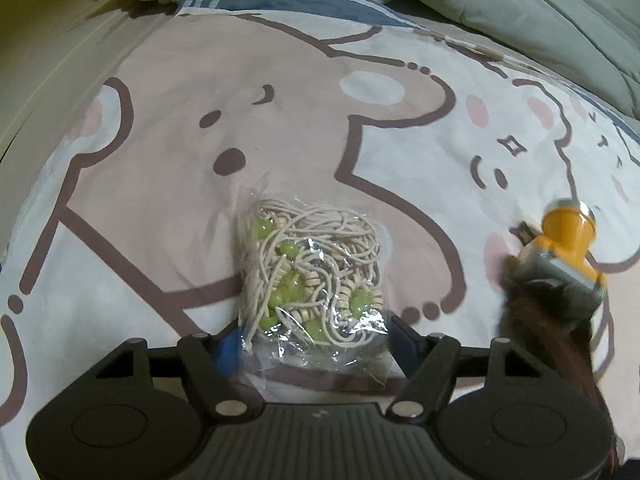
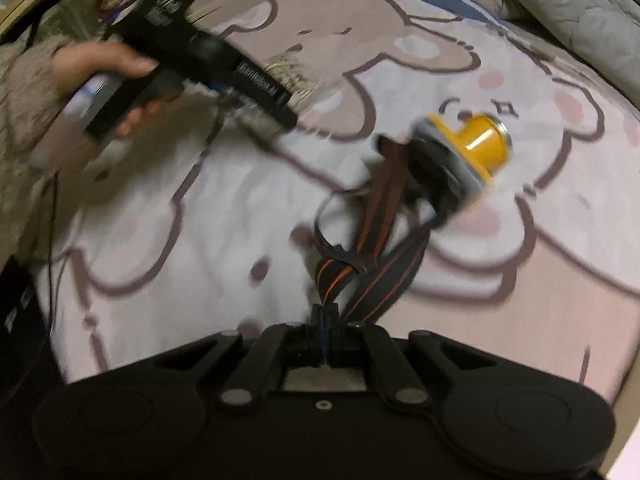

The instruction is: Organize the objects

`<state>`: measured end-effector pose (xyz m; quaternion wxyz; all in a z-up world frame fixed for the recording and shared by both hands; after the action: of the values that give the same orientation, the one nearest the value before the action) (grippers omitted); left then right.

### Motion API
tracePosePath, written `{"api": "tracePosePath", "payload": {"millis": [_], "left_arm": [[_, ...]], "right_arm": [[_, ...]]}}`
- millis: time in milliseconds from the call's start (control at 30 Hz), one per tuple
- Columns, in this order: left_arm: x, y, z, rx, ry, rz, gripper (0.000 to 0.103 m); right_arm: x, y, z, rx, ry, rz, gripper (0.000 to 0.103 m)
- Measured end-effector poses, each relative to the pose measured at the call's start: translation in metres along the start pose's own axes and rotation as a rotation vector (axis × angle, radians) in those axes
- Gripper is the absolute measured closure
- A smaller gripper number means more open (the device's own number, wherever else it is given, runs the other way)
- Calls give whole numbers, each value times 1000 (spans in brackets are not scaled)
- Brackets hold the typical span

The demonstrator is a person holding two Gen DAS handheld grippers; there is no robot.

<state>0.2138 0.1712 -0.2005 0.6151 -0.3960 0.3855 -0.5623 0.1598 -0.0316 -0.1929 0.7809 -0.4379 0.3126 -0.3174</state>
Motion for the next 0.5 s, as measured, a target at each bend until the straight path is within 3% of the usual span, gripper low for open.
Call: {"api": "tracePosePath", "payload": {"millis": [233,500], "left_arm": [[14,-14,-20,-4,32,-39,31],[32,-27,-48,-15,80,-80,31]], "right_arm": [[-23,-26,-54,-40,-30,65,102],[-22,-52,-105,-102,-36,122,102]]}}
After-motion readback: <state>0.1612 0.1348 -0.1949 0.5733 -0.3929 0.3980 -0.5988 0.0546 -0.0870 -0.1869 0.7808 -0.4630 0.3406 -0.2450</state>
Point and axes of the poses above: each gripper's, at about its wrist camera, not at the fingertips, and y roughly the way its jaws point, x to its right, z to its top, the point moved 6 cm from there along y, roughly the way its jaws point, and after that the axes turned 7 degrees about y, right-handed, at the moved point
